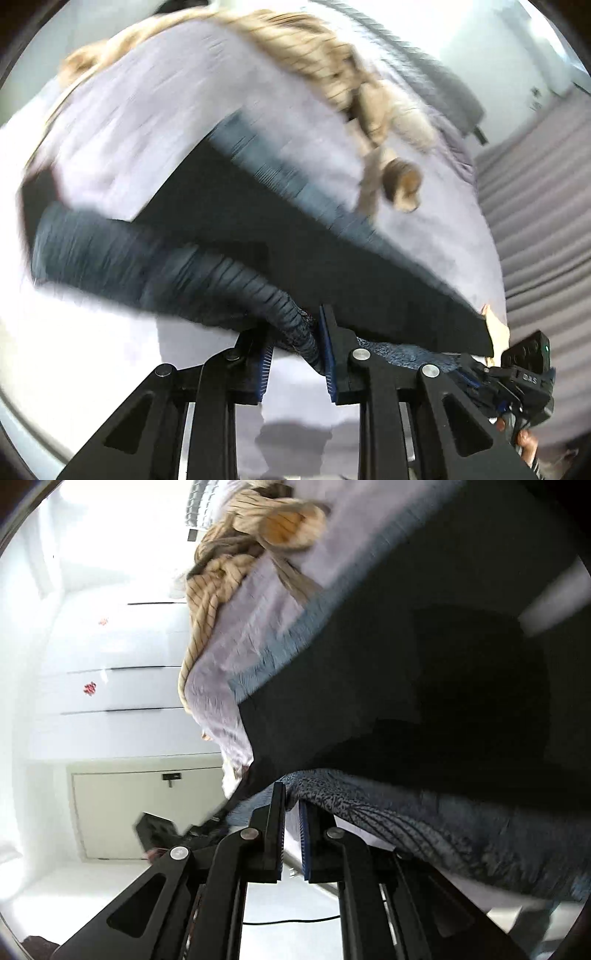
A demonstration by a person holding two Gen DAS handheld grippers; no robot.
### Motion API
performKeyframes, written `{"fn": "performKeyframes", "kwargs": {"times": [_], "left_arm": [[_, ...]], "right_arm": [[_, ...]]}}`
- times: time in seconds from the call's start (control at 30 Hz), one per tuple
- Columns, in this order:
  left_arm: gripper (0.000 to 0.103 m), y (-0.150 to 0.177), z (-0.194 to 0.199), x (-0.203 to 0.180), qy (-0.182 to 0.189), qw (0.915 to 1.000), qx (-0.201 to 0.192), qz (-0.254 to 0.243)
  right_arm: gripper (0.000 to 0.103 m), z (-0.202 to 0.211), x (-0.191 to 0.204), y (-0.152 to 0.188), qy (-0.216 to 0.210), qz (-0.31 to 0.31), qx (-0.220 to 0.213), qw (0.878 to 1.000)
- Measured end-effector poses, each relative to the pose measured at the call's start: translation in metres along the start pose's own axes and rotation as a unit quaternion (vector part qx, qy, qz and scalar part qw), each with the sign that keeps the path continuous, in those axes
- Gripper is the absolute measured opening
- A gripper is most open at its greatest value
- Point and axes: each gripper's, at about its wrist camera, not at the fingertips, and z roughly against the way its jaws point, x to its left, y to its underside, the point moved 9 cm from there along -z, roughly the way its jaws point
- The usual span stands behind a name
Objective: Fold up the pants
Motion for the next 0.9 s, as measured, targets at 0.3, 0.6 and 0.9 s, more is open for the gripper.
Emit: {"fn": "performKeyframes", "kwargs": {"times": [0.3,0.6,0.9], "left_arm": [[0.025,-0.115,-0.1,0.009,-0.071,0.9937,-0.03,-0.081],[0.026,-0.095,-0.107,0.054,-0.132,0.9847,0.01,-0.113],[0.062,-0.049,-0.078,0.021,-0.11,0.9821,0.026,-0.151]], "right_arm": [[0.008,-0.052,-0.026,-0.124,0.082,0.038,-0.006,0.996],[0.027,-0.101,-0.031,-0.15,0.183,0.115,0.012,0.976],[0.06,-0.085,0.015,-0.112,0.194,0.187,0.04,0.962]]}}
